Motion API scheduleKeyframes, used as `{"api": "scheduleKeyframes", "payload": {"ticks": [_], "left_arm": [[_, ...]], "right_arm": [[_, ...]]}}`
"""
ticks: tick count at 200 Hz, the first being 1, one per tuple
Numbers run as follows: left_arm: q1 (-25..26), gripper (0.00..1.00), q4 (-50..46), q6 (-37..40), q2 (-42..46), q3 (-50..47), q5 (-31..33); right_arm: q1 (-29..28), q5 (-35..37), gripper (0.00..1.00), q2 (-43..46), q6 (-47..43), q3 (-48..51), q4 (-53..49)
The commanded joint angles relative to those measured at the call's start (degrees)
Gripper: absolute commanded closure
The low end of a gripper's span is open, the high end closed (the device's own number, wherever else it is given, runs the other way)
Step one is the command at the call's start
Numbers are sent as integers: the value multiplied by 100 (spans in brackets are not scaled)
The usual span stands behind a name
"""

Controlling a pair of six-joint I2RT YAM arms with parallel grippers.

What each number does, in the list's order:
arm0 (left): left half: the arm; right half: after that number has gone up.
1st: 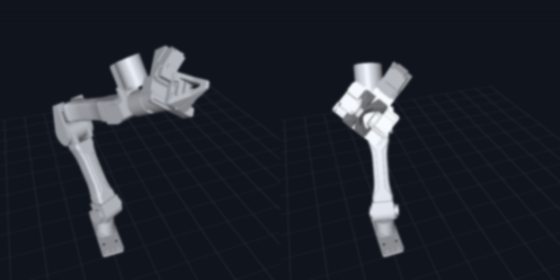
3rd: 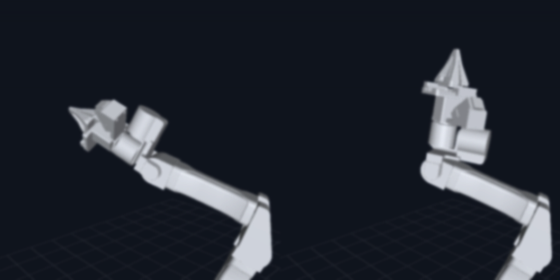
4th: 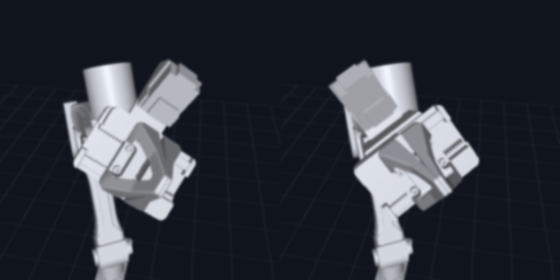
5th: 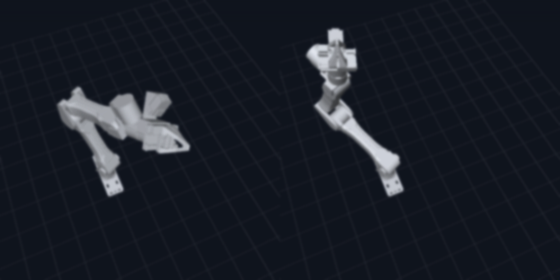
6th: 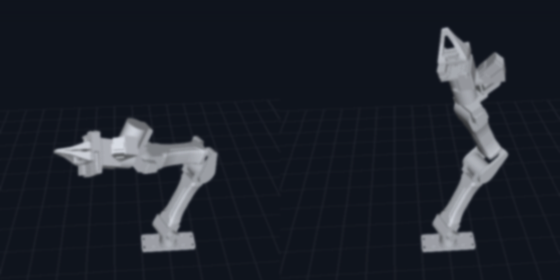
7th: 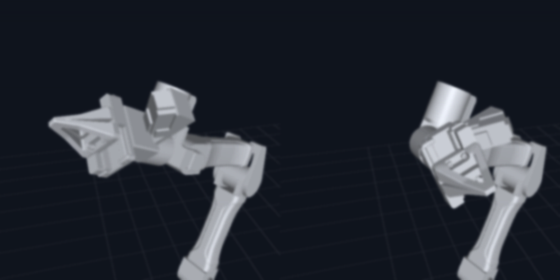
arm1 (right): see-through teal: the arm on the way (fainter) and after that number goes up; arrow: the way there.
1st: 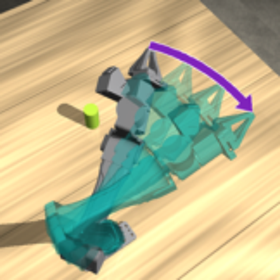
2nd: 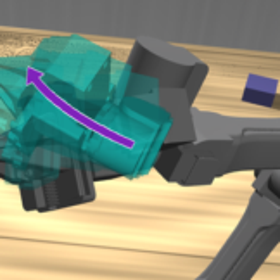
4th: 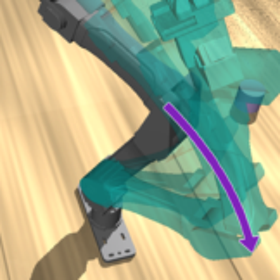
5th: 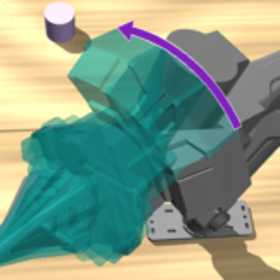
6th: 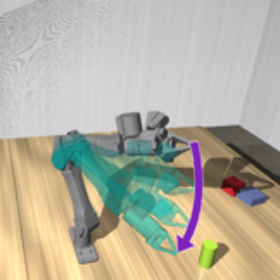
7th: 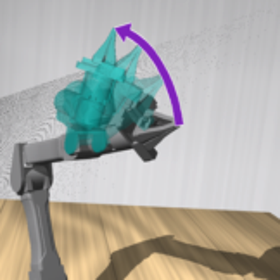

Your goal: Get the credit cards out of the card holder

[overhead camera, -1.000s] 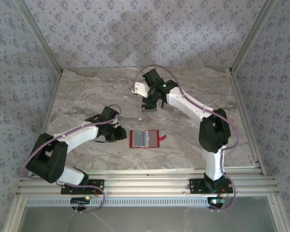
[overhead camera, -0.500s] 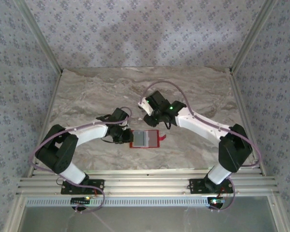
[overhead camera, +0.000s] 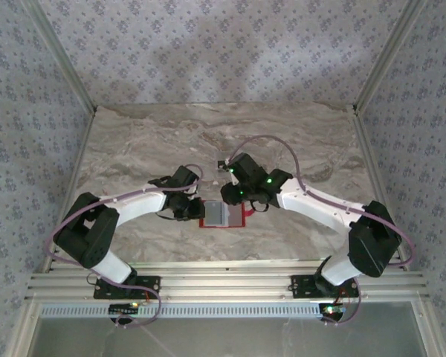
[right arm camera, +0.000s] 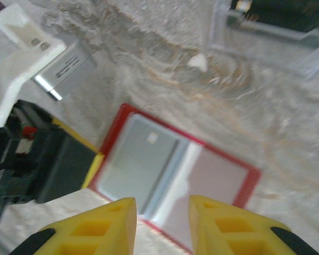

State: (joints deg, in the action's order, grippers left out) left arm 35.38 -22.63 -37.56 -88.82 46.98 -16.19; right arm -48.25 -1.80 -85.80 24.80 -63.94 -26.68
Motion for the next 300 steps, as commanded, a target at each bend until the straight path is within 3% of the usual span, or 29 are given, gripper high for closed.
{"api": "scheduleKeyframes", "payload": {"ticks": [1, 61, 152, 300], "left_arm": [[-253, 80, -104, -32, 391, -50, 109], [-883, 78, -171, 219, 1026, -367, -41], [-1143, 78, -168, 294, 1368, -700, -225], [-1157, 78, -206, 293, 1394, -664, -249]], "right_arm": [[-137, -482, 67, -208, 1012, 52, 246], [-475, -667, 66, -1210, 2202, -233, 640], [-563, -973, 65, -2450, 2334, -1044, 597], [-584, -255, 64, -2399, 2241, -881, -429]]}}
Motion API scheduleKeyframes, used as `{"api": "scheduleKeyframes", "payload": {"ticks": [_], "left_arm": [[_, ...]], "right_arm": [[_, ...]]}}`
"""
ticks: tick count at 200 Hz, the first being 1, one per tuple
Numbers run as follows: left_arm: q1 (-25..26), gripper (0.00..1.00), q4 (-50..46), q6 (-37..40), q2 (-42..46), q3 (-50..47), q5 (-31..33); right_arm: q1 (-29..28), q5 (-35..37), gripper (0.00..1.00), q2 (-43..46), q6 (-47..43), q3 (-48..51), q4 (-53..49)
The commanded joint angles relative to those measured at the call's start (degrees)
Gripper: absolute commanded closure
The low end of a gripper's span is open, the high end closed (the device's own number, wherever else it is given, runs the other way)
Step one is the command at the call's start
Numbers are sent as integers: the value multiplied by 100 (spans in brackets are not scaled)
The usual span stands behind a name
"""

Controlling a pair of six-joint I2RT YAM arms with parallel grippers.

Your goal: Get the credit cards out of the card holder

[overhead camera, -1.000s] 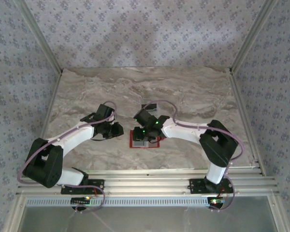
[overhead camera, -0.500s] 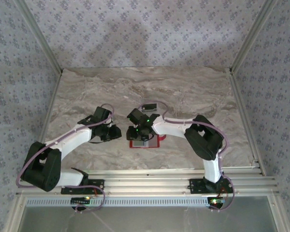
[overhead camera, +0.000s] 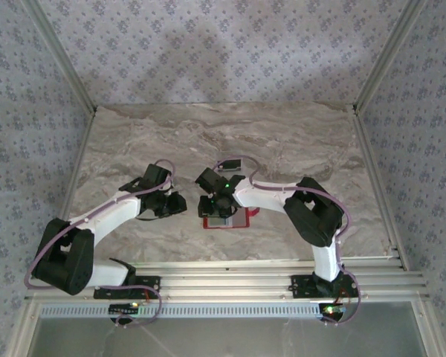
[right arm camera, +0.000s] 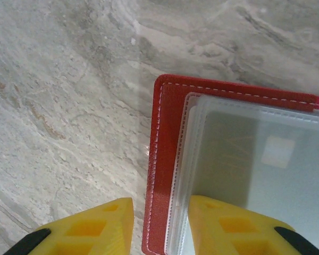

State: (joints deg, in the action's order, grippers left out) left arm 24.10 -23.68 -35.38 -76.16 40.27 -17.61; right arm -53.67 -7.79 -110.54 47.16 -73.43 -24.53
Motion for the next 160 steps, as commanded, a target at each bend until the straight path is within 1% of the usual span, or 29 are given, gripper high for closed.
{"api": "scheduleKeyframes", "payload": {"ticks": [1, 160], "left_arm": [[-28, 78, -97, 75, 128, 7, -105], [-29, 78, -145, 58, 129, 82, -94]], "right_arm": [[-36, 346, 64, 80, 9, 71, -642], [-29, 489, 64, 327, -69, 110, -939]]}}
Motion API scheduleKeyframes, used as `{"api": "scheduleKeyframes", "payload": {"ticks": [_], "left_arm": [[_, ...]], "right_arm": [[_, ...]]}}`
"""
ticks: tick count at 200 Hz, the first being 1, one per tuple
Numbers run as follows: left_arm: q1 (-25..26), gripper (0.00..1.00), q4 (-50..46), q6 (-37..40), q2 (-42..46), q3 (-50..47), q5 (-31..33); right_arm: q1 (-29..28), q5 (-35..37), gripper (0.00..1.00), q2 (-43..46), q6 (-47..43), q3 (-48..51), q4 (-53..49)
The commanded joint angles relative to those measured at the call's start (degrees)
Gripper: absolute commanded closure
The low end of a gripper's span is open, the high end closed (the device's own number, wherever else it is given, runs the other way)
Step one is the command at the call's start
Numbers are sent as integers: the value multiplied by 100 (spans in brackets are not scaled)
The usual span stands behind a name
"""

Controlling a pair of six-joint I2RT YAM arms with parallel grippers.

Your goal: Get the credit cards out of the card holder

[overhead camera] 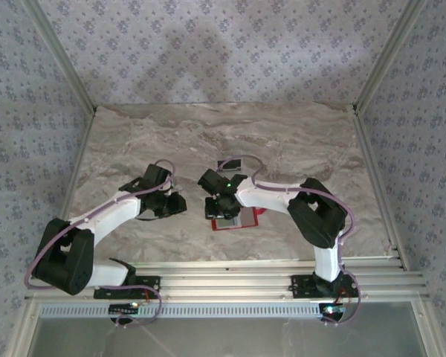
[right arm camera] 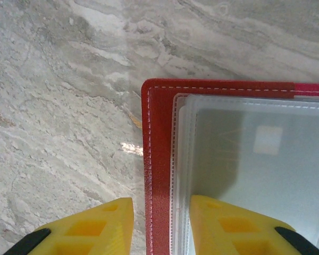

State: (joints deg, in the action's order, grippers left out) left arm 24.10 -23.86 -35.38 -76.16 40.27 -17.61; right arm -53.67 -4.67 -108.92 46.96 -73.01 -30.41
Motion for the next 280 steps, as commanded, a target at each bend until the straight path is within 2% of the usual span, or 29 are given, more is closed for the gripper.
{"api": "scheduleKeyframes", "payload": {"ticks": [1, 162, 280], "left_arm": [[-28, 78, -128, 58, 128, 84, -98], [-19, 78, -93, -27, -10, 155, -116], [24, 78, -93, -100, -66, 231, -113]], "right_arm": [[-25, 168, 64, 167, -52, 68, -351], [191, 237, 63, 239, -343, 243, -597], [217, 1094, 61, 281, -532, 45, -1431]]}}
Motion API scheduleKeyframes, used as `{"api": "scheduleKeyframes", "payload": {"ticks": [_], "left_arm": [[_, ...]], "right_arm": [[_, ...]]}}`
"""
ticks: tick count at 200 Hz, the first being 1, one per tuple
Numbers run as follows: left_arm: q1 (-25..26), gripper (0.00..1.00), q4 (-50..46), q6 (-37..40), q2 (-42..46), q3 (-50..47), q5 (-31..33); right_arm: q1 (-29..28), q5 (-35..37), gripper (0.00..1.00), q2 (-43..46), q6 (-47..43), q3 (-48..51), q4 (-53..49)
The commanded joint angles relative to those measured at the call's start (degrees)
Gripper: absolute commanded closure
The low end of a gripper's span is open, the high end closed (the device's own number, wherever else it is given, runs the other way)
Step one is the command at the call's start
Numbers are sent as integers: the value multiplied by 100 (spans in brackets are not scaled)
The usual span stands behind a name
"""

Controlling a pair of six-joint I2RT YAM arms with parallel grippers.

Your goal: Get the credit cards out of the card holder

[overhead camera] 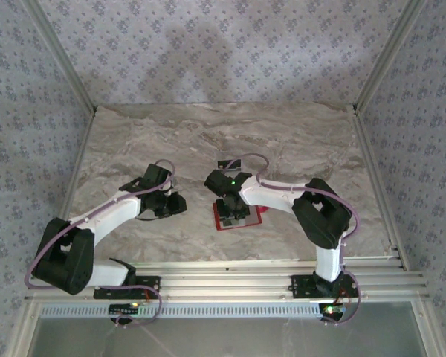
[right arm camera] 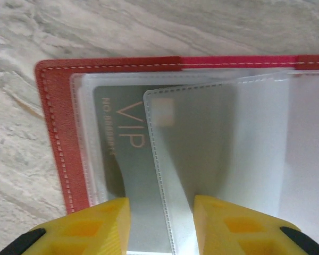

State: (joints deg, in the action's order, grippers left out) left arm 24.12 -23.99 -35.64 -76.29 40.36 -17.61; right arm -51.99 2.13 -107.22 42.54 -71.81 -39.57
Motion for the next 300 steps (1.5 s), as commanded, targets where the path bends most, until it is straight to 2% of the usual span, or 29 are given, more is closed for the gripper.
{"api": "scheduleKeyframes", "payload": {"ticks": [1, 97, 182, 218, 262, 300], "left_arm": [[22, 78, -80, -70, -52, 225, -112], [145, 78, -84, -105, -160, 364, -74], [257, 78, -45, -162, -280, 423, -41], [353, 78, -36, -158, -405, 499, -40], [497, 78, 25, -207, -552, 593, -37], [579, 78, 41, -219, -639, 672, -30]], "right_arm": [[48, 426, 61, 112, -94, -73, -520], [131, 1227, 57, 275, -242, -241, -1181], [626, 1470, 56, 556, -456, 106, -1226], [1010, 1181, 56, 706, -596, 552, -963], [1381, 262, 54, 766, -871, 1026, -307], [1533, -193, 58, 780, -857, 1298, 20]]}}
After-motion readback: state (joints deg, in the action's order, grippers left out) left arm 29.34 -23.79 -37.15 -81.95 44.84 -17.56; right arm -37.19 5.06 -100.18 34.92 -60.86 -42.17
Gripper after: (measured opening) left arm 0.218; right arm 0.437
